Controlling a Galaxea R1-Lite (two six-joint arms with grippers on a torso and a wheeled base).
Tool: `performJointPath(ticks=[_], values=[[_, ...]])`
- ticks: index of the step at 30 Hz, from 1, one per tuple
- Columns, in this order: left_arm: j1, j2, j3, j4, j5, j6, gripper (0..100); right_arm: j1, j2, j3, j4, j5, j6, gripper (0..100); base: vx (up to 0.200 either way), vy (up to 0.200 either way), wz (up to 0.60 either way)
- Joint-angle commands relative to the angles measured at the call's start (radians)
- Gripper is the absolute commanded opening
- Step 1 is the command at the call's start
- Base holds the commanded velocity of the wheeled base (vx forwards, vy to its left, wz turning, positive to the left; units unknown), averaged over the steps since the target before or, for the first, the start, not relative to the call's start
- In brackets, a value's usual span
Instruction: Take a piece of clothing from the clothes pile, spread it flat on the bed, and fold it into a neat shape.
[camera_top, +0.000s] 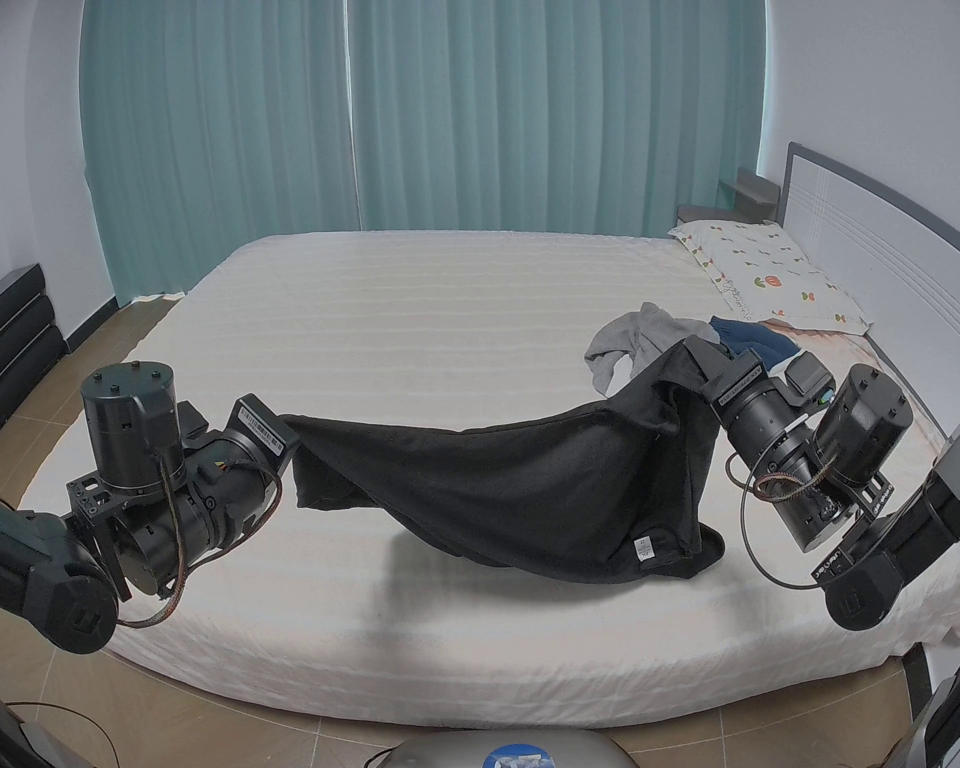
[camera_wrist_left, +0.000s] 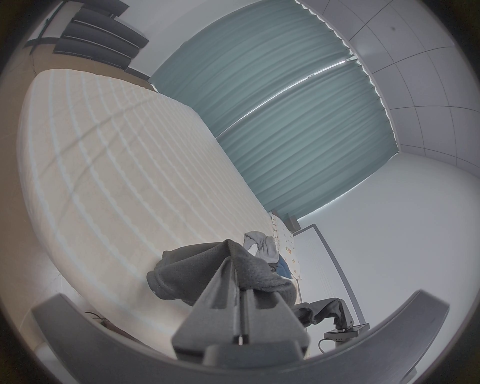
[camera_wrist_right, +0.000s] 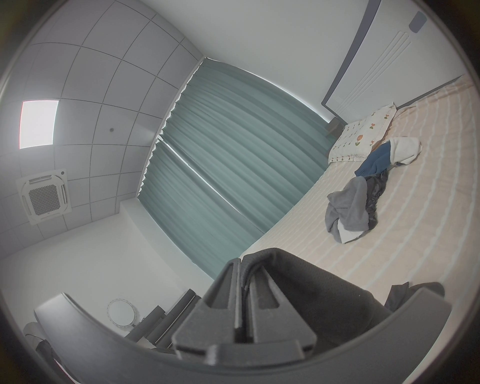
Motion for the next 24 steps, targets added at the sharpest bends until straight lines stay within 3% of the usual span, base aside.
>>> performJointPath(ticks=[1,24], values=[[0.000,-0.006,0.001,0.001,0.001,0.000,0,0.004,-0.006,0.000,0.000,-0.001,-0.003,0,0.000,0.200,0.00],[-0.011,-0.009,0.015,0.000,-0.001,0.002,0,-0.022,-0.020,0.006,-0.002,0.028,0.000,0,0.000,0.200,0.00]])
